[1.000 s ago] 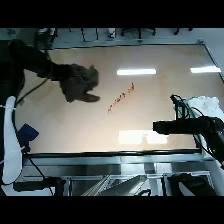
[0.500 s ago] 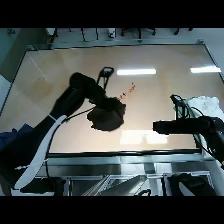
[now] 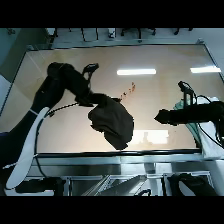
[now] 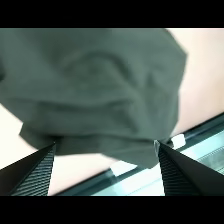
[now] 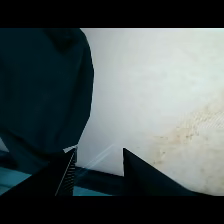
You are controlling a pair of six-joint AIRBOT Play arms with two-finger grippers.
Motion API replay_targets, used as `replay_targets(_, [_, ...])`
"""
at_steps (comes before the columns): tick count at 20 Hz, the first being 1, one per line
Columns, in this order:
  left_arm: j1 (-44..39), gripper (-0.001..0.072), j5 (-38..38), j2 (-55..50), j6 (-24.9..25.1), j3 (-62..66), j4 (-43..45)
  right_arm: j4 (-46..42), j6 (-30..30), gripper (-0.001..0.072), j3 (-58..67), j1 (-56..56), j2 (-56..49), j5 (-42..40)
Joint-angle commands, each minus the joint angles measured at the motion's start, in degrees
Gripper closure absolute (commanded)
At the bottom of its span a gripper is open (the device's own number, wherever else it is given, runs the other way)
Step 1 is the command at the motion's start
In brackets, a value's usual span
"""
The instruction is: Fold the shirts.
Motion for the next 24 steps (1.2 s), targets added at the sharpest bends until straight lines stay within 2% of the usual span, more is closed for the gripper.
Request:
replay_targets(1, [5.99,0.0,-5.31,8.37,1.79,-18.43,-2.75,3.32,-3.56,0.0369,1.46,-1.14,-7.48,-1.38])
replay_targets(4, [9.11,-0.0001,-22.49,11.65,7.08,-38.12,-16.0,14.01,-10.08,0.0361,1.49,-1.14,-16.0,0.33])
replay_targets(5, [10.34,0.0,-26.95,10.95,10.01,-41.94,-21.07,16.9,-11.87,0.026,1.49,-1.14,-18.64,1.11])
replay_targets(6, [11.45,0.0,-29.73,9.75,12.39,-44.15,-25.29,19.32,-13.88,0.0204,1.49,-1.14,-21.29,1.79])
replay_targets(8, [13.05,0.0,-30.73,6.38,16.9,-45.94,-31.1,21.94,-17.22,0.0209,1.51,-1.11,-25.62,3.85])
replay_targets(10, [13.18,0.0,-29.55,2.62,18.86,-44.92,-32.09,23.37,-19.56,0.0209,1.62,-0.37,-29.24,6.51])
replay_targets(11, [13.16,0.0045,-29.03,0.81,19.3,-43.69,-32.06,23.87,-20.35,0.0209,2.01,0.26,-31.08,6.93])
replay_targets(13, [12.98,0.0405,-28.81,-1.68,19.3,-41.4,-32.13,24.41,-21.35,0.0211,3.45,1.92,-34.49,6.99])
replay_targets(14, [12.68,0.0485,-28.79,-2.54,19.3,-40.24,-32.04,24.59,-21.44,0.0212,4.28,2.95,-36.09,7.63])
replay_targets(15, [12.72,0.0485,-28.81,-3.04,19.3,-39.26,-31.98,25.0,-21.49,0.0212,5.29,3.98,-37.42,8.22])
replay_targets(16, [12.72,0.0515,-28.79,-3.37,19.32,-38.49,-31.95,25.46,-21.49,0.0212,6.56,5.05,-38.73,9.07])
replay_targets(17, [12.79,0.0655,-28.94,-3.41,19.37,-38.03,-31.89,25.75,-21.46,0.0212,8.09,5.97,-39.91,9.75])
replay_targets(19, [13.05,0.0656,-28.52,-3.41,19.41,-37.88,-31.89,26.53,-21.42,0.0219,11.45,7.54,-42.05,10.36])
replay_targets(20, [13.05,0.0658,-28.15,-3.41,19.39,-37.88,-31.15,26.58,-21.46,0.0357,13.03,8.13,-42.95,10.29])
replay_targets(21, [13.05,0.0692,-27.67,-3.41,19.41,-37.88,-30.42,26.75,-22.58,0.0642,14.4,8.72,-43.58,10.29])
replay_targets(22, [13.05,0.0692,-27.21,-3.39,19.41,-37.88,-30.49,26.91,-23.32,0.0696,15.41,8.98,-43.78,10.25])
replay_targets(24, [13.07,0.0693,-27.52,-1.97,19.67,-37.86,-30.47,26.93,-24.11,0.0697,17.49,9.09,-43.01,8.92])
